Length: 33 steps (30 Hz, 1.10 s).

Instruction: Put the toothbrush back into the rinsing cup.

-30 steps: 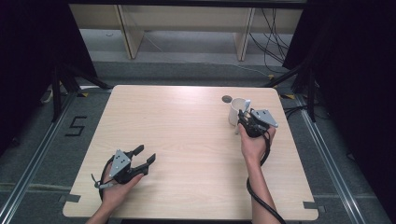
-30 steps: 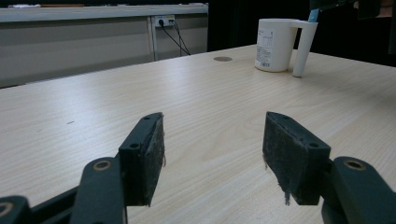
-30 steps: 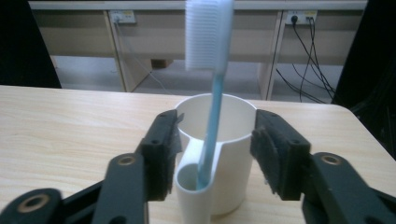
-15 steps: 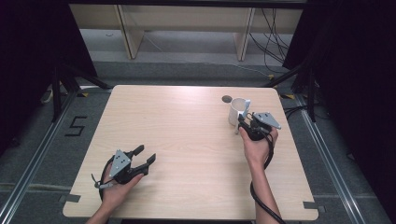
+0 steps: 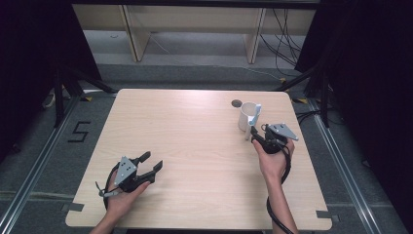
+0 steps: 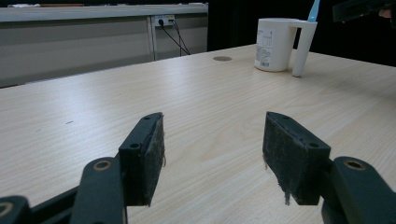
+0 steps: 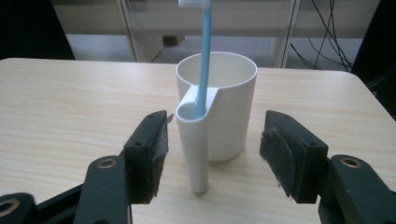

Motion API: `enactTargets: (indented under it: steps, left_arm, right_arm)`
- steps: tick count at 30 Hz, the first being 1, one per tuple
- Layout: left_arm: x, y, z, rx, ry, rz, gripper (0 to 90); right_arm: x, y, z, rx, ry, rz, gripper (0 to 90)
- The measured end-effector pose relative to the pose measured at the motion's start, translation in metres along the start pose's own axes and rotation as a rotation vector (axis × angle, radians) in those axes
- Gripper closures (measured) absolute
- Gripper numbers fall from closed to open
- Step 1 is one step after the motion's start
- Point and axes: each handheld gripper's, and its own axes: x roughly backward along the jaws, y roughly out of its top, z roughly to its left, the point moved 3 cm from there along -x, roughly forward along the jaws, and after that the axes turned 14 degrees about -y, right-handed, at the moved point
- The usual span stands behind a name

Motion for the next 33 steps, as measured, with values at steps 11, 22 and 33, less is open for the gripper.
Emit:
enactTargets:
  steps: [11,22,33]
  left_arm:
    - [0.0,0.0,0.0,0.002,0.005,0.002,38.1]
    - [0.0,0.0,0.0,0.001,0.003,0.002,38.1]
    - [0.0,0.0,0.0,0.002,0.007,0.004,38.1]
  right_arm:
    - [0.017,-0.01,-0.005,0.015,0.021,0.014,41.9]
    - [0.033,-0.022,-0.014,0.032,0.02,0.008,41.8]
    - [0.046,-0.038,-0.027,0.014,0.01,0.017,41.7]
